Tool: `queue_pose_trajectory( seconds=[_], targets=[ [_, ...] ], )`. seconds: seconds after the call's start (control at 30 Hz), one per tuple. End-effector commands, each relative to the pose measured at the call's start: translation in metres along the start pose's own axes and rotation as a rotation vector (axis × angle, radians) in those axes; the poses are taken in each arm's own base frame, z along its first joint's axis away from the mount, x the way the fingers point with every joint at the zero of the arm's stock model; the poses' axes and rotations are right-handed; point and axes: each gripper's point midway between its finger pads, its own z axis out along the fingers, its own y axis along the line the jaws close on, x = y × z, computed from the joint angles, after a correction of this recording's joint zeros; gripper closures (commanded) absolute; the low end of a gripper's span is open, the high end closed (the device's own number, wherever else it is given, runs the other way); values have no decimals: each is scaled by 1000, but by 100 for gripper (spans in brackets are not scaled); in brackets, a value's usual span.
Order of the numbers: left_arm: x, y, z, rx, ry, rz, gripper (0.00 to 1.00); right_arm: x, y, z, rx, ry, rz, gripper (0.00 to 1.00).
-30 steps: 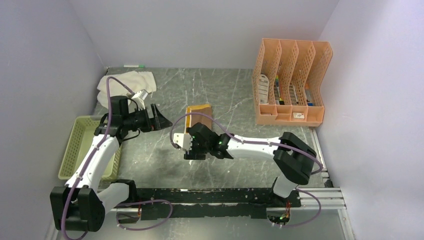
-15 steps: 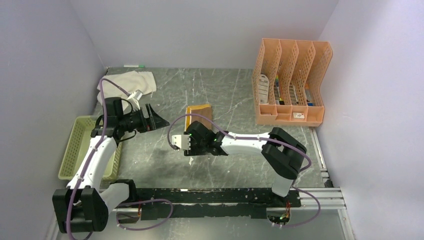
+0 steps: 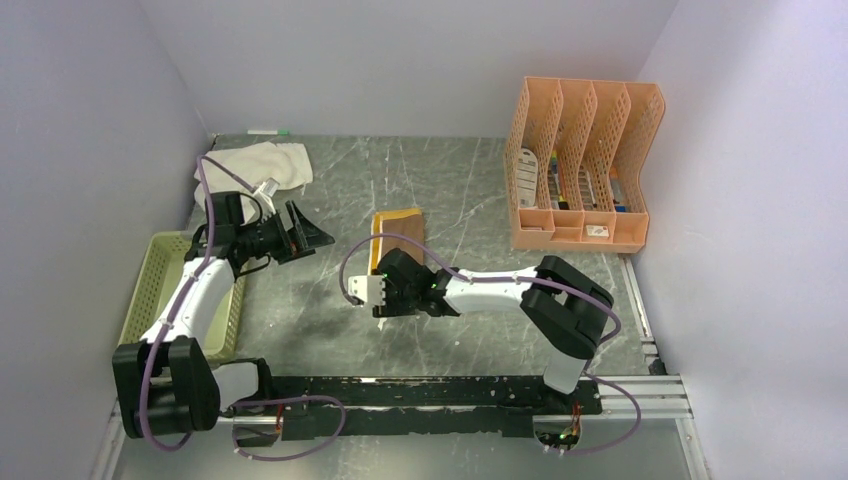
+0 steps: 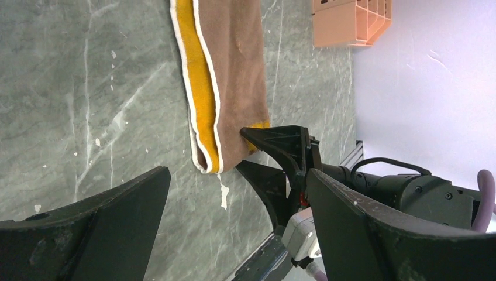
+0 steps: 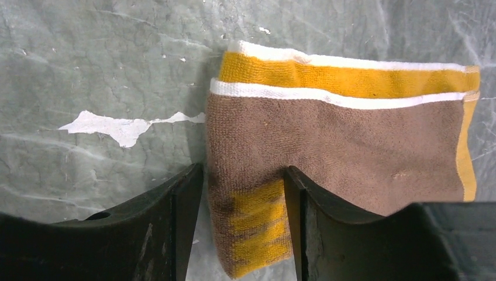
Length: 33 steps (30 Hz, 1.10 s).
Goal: Roll the towels
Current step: Roll the towel at the center of the board.
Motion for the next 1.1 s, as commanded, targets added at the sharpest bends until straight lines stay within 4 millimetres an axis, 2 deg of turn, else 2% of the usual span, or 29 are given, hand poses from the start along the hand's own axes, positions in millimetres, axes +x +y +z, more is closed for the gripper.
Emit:
queue_pose_trajectory(
  seconds=[0.0,0.17,0.3,0.47,0.57,0.7,0.8,0.9,0.93,0.97,1.07],
  targets=[
    [-17,-10,-1,53,-34,13,1,-6,-5,-4,18,-24,21,45],
    [-19,-8,0,43,-34,16,1,-2,-8,-2,48,-18,15,45],
    [-18,-6,0,38,-34,15,1,1,-8,4,52,-6,22,53],
    [-12,0,2,34,-35,4,1,0,-5,10,21,9,23,87],
    [-8,3,2,29,-35,11,1,-1,0,11,-29,9,42,100],
    [0,4,-1,37,-18,61,1,-28,-5,-4,-157,-133,131,100],
    [1,3,-1,46,-26,88,1,-37,-18,-22,-269,-260,213,100],
    [-2,0,-1,67,-43,118,1,-43,-33,-35,-400,-338,307,100],
    [-4,-3,-1,81,-50,138,1,-35,-32,-34,-445,-328,338,100],
    [-5,-5,-1,95,-56,157,1,-37,-40,-34,-473,-341,349,100],
    [-8,-16,0,128,-78,237,1,-31,-39,-27,-598,-339,392,100]
  ],
)
